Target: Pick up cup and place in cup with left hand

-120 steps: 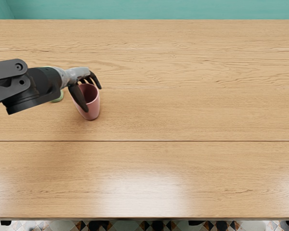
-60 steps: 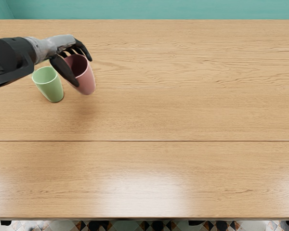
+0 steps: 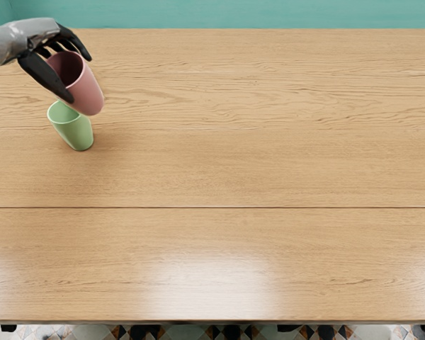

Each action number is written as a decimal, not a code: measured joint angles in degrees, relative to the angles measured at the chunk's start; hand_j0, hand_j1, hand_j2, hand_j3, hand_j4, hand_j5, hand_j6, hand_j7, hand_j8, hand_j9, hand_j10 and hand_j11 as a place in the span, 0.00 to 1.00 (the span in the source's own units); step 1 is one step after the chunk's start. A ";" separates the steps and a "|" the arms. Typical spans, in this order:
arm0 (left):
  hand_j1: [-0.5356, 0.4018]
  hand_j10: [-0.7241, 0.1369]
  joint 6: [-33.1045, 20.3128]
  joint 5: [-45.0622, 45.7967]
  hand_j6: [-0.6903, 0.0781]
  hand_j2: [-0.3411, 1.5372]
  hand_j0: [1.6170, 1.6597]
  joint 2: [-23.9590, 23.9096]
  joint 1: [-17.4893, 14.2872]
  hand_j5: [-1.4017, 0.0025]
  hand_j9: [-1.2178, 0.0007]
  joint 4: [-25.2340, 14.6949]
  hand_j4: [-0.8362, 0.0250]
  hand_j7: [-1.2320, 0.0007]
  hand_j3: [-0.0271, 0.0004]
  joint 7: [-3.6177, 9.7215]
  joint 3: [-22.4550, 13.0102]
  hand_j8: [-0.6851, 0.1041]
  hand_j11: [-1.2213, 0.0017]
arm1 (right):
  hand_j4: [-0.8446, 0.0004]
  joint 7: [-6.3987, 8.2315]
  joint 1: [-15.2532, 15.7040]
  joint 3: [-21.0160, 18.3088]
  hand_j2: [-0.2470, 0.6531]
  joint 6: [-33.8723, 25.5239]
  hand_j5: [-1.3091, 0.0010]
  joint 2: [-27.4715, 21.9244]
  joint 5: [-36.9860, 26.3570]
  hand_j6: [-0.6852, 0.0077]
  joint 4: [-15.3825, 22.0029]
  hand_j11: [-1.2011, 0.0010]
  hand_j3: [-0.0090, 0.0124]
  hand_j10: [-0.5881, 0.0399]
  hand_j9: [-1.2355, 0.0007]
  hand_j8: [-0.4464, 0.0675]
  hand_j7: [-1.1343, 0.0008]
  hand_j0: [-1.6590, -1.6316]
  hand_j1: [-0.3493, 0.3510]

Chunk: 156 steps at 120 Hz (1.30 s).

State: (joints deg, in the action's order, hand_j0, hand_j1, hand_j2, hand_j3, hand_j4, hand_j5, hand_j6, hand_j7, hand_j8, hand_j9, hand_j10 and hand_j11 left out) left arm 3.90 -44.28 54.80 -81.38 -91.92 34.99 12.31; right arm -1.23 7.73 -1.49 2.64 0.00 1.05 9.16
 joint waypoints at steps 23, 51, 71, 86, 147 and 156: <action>0.44 0.42 -0.04 -0.36 0.48 0.25 0.89 1.57 0.51 0.50 0.45 0.24 0.40 0.44 0.99 0.00 0.10 0.54 0.44 | 0.98 0.00 0.00 0.00 0.27 0.00 0.98 0.00 0.00 0.96 0.00 0.98 0.42 0.91 0.98 0.84 0.98 0.04 0.03; 0.44 0.42 -0.58 -1.06 0.47 0.26 0.89 2.16 1.03 0.50 0.45 1.26 0.40 0.44 0.99 0.00 0.03 0.53 0.44 | 0.98 0.00 0.00 0.00 0.27 0.00 0.98 0.00 0.00 0.96 -0.01 0.98 0.42 0.91 0.98 0.84 0.98 0.04 0.03; 0.44 0.43 -0.80 -1.58 0.48 0.25 0.89 2.50 1.76 0.49 0.44 2.55 0.40 0.44 0.99 -0.02 -0.09 0.54 0.44 | 0.98 0.00 0.00 0.00 0.27 0.00 0.98 0.00 0.00 0.96 -0.02 0.98 0.42 0.91 0.98 0.84 0.98 0.04 0.03; 0.44 0.42 -1.21 -1.86 0.47 0.26 0.89 2.52 2.44 0.50 0.45 3.66 0.40 0.44 0.99 -0.53 -0.13 0.53 0.44 | 0.98 0.00 0.00 0.00 0.27 0.00 0.98 0.00 0.00 0.96 -0.01 0.98 0.42 0.91 0.98 0.84 0.98 0.04 0.03; 0.42 0.42 -3.66 -1.90 0.48 0.27 0.90 1.72 4.69 0.50 0.44 6.80 0.40 0.44 0.99 -5.06 -0.14 0.53 0.44 | 0.98 0.00 0.00 0.00 0.27 0.00 0.98 0.00 0.00 0.96 -0.02 0.98 0.42 0.91 0.98 0.84 0.98 0.04 0.03; 0.42 0.42 -3.91 -1.89 0.47 0.28 0.91 1.29 4.93 0.50 0.44 7.22 0.40 0.45 0.99 -5.79 -0.15 0.53 0.44 | 0.98 0.00 0.00 0.00 0.27 0.00 0.98 0.00 0.00 0.96 -0.01 0.98 0.42 0.91 0.98 0.84 0.98 0.04 0.03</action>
State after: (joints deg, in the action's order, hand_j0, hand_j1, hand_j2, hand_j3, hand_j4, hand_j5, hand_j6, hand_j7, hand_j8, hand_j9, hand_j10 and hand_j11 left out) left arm -0.01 -46.17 56.09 -76.46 -84.70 29.20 12.16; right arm -1.23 7.73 -1.49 2.64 0.00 1.05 9.15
